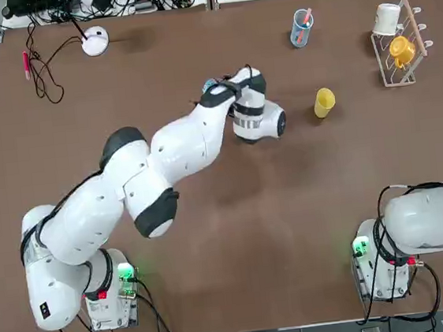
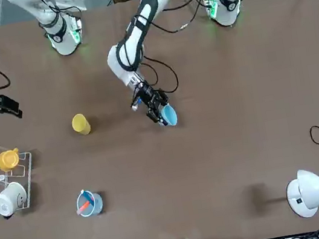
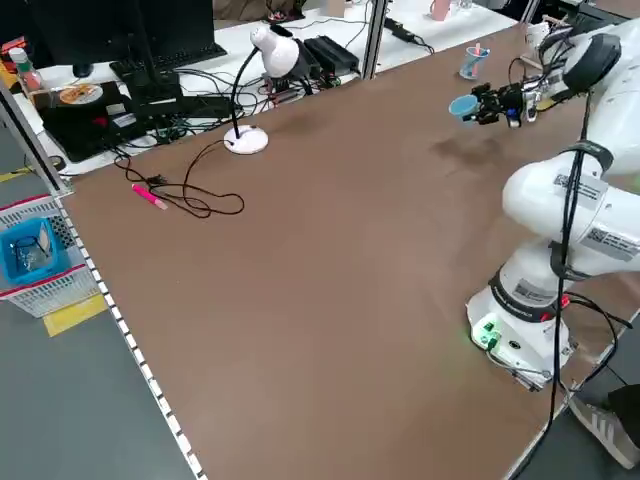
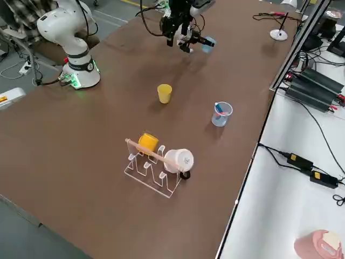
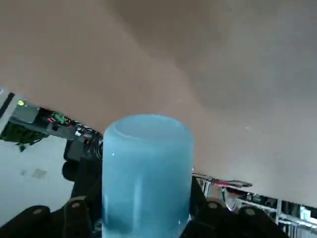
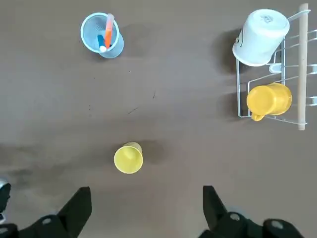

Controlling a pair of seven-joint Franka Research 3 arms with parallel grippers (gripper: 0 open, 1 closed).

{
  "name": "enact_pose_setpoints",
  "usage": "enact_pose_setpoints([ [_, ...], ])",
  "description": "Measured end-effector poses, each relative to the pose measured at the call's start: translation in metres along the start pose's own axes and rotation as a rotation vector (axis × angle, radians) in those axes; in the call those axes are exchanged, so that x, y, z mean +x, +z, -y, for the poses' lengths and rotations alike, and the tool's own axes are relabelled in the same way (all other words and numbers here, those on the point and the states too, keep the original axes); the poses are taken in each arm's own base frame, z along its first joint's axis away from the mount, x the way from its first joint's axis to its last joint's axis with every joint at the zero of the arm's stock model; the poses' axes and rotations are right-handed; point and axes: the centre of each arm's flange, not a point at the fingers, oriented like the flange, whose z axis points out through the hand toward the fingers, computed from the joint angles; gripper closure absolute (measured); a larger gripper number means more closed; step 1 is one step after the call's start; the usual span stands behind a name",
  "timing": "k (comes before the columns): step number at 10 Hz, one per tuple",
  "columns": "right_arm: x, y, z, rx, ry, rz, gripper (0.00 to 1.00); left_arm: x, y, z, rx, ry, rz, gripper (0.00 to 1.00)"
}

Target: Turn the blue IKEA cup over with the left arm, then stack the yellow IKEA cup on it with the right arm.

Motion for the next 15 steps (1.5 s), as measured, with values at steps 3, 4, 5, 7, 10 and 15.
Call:
enact_pose_setpoints([
  [3,0.000,0.000,0.000,0.000,0.000,0.004,0.00,0.023,-0.006,-0.019,0.014,0.069,0.031,0.32],
  [4,-0.001,0.000,0.000,-0.001,0.000,0.005,0.00,0.030,-0.001,-0.025,0.016,0.084,0.047,0.32],
  [5,-0.001,0.001,0.000,-0.001,0.000,0.006,0.00,0.037,0.003,-0.030,0.018,0.096,0.061,0.32],
  [7,-0.001,0.001,0.000,-0.001,0.000,0.007,0.00,0.043,0.009,-0.034,0.018,0.108,0.072,0.32],
  [10,-0.001,0.001,0.000,-0.001,0.000,0.009,0.00,0.046,0.004,-0.036,0.026,0.112,0.070,0.30],
  [15,-0.001,0.001,-0.001,-0.001,0.000,0.012,0.00,0.050,-0.002,-0.040,0.035,0.115,0.069,0.22],
])
